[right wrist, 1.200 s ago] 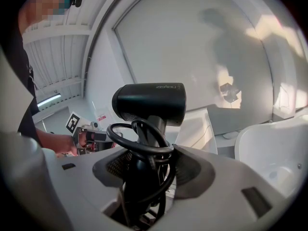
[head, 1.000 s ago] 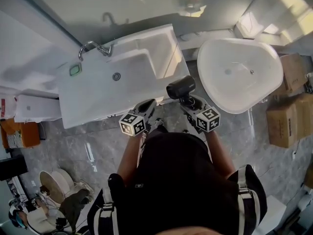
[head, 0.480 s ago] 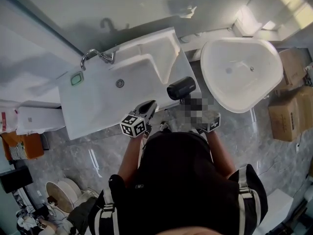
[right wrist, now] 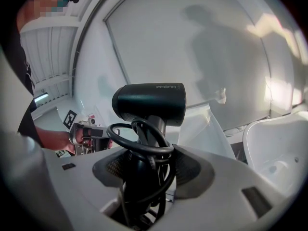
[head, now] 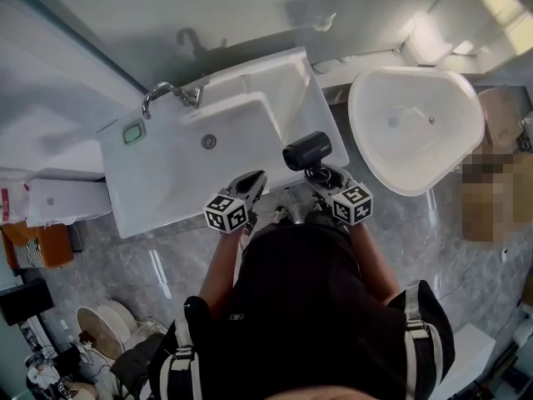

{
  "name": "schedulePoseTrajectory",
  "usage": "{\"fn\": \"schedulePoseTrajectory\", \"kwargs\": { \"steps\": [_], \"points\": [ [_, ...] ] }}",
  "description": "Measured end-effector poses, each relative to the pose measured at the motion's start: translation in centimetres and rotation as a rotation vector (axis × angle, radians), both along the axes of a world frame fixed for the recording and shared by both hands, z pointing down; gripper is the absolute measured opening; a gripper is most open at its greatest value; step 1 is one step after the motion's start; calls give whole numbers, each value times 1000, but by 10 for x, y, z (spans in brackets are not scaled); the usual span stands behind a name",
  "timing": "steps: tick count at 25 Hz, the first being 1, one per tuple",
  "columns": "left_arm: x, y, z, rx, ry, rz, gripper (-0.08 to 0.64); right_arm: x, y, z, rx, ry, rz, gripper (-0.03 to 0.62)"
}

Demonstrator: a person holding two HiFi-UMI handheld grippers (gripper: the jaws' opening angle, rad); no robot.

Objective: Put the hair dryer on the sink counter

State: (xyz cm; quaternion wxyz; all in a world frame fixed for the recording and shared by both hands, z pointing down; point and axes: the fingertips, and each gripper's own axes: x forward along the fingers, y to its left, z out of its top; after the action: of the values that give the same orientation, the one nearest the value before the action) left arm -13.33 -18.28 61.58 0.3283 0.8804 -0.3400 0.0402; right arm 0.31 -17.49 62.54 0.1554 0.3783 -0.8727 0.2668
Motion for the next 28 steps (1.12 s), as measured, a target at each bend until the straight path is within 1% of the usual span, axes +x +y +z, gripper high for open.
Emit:
{"fn": "schedulePoseTrajectory", "kwargs": {
  "steps": [5, 9, 16, 18, 22, 25, 28],
  "points": [
    [-6, -2, 3, -9, -13, -23, 17, 3, -14, 8, -14, -1, -5, 298],
    [-13, -11, 6, -28, -16, -72, 17, 5, -30, 15, -32, 11, -28, 298],
    [-9, -47, -4, -31, -40, -111, 17, 10, -70, 29, -70, 14, -57, 298],
    [-7, -55, -5, -34, -47, -121, 16, 12, -80, 36, -86, 30, -68, 298],
    [3, -66, -10, -34, -57, -134, 17, 23, -93, 57, -102, 95, -91, 298],
    [5, -68, -9, -43, -65, -148, 17, 26, -96, 73, -122, 128, -109, 298],
    [5, -67, -8, -54, -75, -165, 17, 28, -100, 89, -141, 161, -106, 298]
  ]
}}
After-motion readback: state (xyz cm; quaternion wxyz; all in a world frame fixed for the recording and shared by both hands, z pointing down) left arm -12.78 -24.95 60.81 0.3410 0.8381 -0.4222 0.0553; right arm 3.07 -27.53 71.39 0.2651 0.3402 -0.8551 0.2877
